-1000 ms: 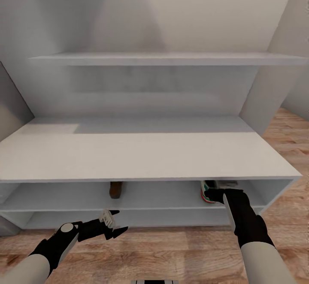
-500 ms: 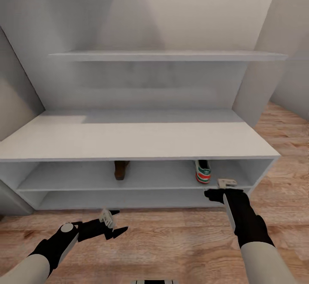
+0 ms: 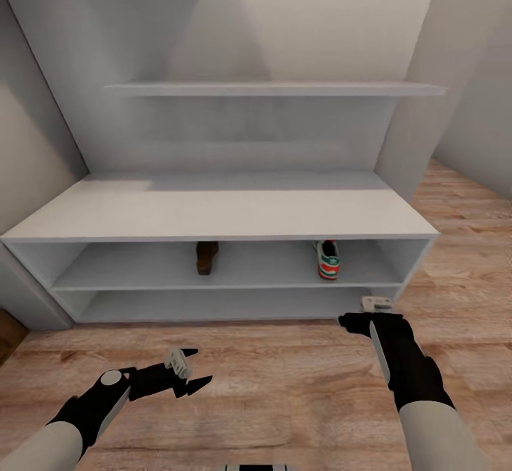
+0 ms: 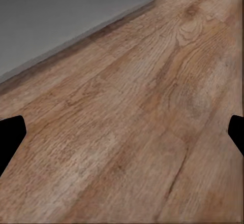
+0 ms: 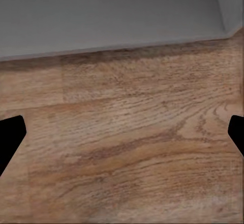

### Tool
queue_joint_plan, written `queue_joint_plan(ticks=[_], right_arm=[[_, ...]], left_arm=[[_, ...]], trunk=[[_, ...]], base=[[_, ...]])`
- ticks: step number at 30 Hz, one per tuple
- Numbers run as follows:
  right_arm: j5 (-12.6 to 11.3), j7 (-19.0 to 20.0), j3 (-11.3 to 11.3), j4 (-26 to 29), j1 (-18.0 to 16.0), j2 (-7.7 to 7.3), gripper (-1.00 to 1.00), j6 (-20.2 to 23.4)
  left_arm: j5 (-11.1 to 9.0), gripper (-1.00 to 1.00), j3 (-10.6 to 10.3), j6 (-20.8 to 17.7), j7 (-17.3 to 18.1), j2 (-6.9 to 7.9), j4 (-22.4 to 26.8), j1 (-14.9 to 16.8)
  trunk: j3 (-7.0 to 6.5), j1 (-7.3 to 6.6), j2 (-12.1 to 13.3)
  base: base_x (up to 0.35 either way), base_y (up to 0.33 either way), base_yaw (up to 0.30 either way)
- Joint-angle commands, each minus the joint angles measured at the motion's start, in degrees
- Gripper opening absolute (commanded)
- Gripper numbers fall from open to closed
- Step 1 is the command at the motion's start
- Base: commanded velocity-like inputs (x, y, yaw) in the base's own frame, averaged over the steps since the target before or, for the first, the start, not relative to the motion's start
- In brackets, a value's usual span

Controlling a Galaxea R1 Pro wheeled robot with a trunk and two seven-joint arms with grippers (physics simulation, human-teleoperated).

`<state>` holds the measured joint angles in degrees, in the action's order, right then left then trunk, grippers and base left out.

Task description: Pick up the two gym shoes and the two sandals from the corridor floor and place them onto the hallstand (shoe rack) in the corridor, making sure they are on the rack and not on the floor. Arrange them so the two gym shoes are next to each other and the two sandals are next to each other.

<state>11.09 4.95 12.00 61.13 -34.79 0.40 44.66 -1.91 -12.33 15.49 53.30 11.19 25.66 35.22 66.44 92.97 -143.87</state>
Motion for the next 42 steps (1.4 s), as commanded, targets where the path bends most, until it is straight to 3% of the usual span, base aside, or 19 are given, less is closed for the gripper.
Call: queue_joint_plan(ticks=[1, 19, 20, 25, 30, 36, 39, 42], right_arm=[[0.6, 0.5, 0.1, 0.1, 0.0, 0.04, 1.0, 0.2], [0.1, 1.1, 0.4, 0.0, 0.7, 0.04, 1.0, -0.3], [0.0, 1.1, 0.4, -0.1, 0.8, 0.04, 1.0, -3.1], [0.0, 1.0, 0.5, -0.1, 0.8, 0.03, 1.0, -6.2], [-0.1, 0.9, 0.5, -0.3, 0.8, 0.04, 1.0, -7.3], [-0.2, 0.9, 0.6, -1.0, 1.0, 0.04, 1.0, -14.7], [-0.4, 1.1, 0.8, -8.3, 1.3, -0.09, 1.0, -18.8], [-0.4, 1.1, 0.9, -15.7, 1.4, -0.21, 1.0, -20.0]], left_arm=[[-0.2, 1.0, -0.3, 0.2, 0.0, 0.06, 0.0, 0.0], [-0.2, 1.0, -0.2, 0.2, 0.0, 0.06, 0.0, 0.1], [-0.2, 1.0, -0.2, 0.2, 0.0, 0.08, 0.0, 0.1], [-0.3, 1.0, -0.2, 0.2, 0.0, 0.07, 0.0, 0.1], [-0.3, 1.0, -0.2, 0.2, 0.0, 0.06, 0.0, 0.1], [-0.3, 1.0, -0.2, 0.2, 0.0, 0.1, 0.0, 0.1], [-0.3, 1.0, -0.2, 0.2, -0.1, 0.11, 0.0, 0.1], [-0.4, 1.0, -0.2, 0.2, -0.1, 0.11, 0.0, 0.1]], trunk=[[0.05, -0.03, 0.0], [0.05, -0.03, 0.0], [0.05, -0.03, 0.0], [0.05, -0.03, 0.0], [-1.06, -0.16, 0.0], [-2.39, -0.32, 0.1], [-3.05, -0.39, 0.2], [-3.72, -0.47, 0.2]], base=[[-0.125, 0.0, 0.0], [-0.016, 0.0, 0.0], [0.0, 0.0, 0.0], [0.0, 0.0, 0.0], [0.0, 0.0, 0.0], [0.0, 0.0, 0.0], [0.0, 0.0, 0.0], [0.0, 0.0, 0.0]])
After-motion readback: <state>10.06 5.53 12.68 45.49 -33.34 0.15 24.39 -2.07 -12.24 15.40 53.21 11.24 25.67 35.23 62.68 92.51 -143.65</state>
